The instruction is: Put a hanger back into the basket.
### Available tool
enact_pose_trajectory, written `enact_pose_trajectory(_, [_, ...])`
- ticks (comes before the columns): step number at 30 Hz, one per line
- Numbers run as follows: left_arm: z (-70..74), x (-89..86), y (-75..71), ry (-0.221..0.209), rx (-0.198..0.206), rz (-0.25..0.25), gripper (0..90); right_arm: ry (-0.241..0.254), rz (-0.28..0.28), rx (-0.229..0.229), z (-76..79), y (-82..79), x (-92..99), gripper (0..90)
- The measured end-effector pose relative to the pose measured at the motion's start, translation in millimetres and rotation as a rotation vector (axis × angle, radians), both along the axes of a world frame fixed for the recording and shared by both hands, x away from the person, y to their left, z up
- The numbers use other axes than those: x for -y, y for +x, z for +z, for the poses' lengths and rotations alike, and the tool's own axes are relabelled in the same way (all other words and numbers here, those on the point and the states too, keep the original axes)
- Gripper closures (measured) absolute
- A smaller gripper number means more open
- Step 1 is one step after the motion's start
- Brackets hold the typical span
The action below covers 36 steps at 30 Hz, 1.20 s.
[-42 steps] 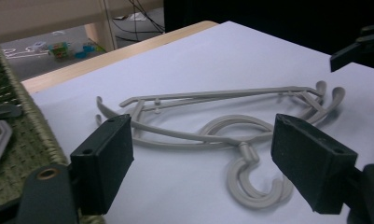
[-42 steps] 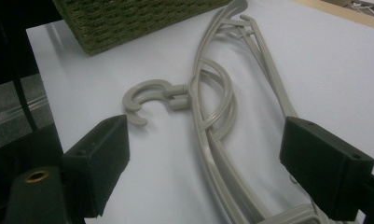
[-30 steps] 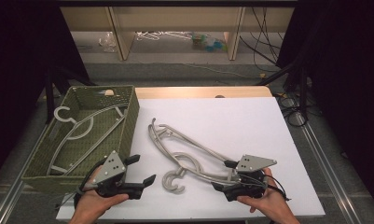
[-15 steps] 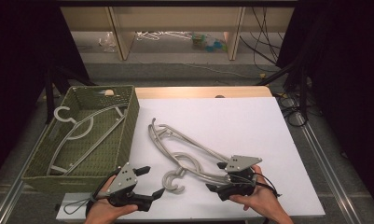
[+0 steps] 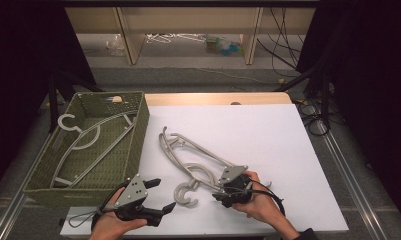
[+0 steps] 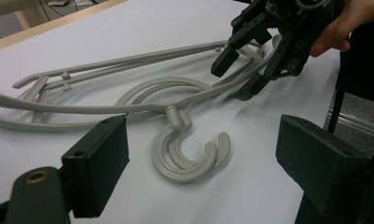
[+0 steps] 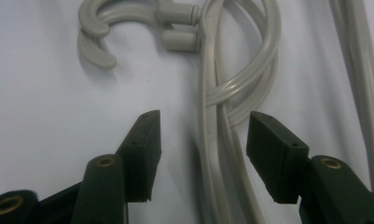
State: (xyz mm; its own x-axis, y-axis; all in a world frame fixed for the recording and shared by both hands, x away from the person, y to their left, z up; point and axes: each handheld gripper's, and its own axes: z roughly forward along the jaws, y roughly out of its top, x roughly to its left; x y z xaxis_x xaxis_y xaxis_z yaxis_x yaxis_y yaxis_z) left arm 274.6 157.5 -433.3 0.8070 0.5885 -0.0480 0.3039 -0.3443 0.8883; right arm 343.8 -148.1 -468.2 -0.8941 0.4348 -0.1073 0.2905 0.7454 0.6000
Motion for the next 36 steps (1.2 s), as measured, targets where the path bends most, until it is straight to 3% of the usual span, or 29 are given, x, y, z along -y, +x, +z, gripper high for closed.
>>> enact_pose_trajectory(7, [-2.0, 1.0, 0.4, 0.002, -0.005, 0.0, 17.4, -0.069, 0.01, 0.017, -5.9, 7.2, -7.0, 52.3])
enact_pose_trajectory(8, [-1.9, 1.0, 0.0, 0.007, -0.006, 0.005, 17.5, -0.072, 0.007, 0.005, -6.4, 8.2, -8.6, 53.1])
enact_pose_trajectory(12, [-2.1, 0.8, 0.5, 0.01, -0.004, 0.006, 17.7, -0.083, 0.011, 0.027, -6.6, 11.2, -11.9, 54.8])
enact_pose_trajectory(16, [-3.3, 1.0, 0.4, 0.01, -0.012, 0.009, 17.8, -0.097, 0.006, 0.018, -5.1, 14.1, -11.0, 62.3])
enact_pose_trajectory(18, [-3.4, 0.7, 0.6, 0.013, -0.011, 0.008, 17.9, -0.106, 0.014, 0.032, -3.8, 14.0, -11.1, 71.0])
enact_pose_trajectory(22, [-3.5, -0.1, 1.6, 0.012, -0.009, 0.001, 17.9, -0.121, 0.034, 0.042, 0.0, 14.0, -10.3, 80.0])
enact_pose_trajectory(26, [-2.5, -0.8, 1.4, 0.015, -0.005, 0.008, 17.9, -0.151, 0.068, 0.059, 3.8, 12.6, -10.7, 81.0])
enact_pose_trajectory(36, [-2.2, -2.8, 1.9, 0.015, -0.004, 0.02, 18.1, -0.124, 0.09, 0.088, 24.3, 10.9, -1.3, 82.0])
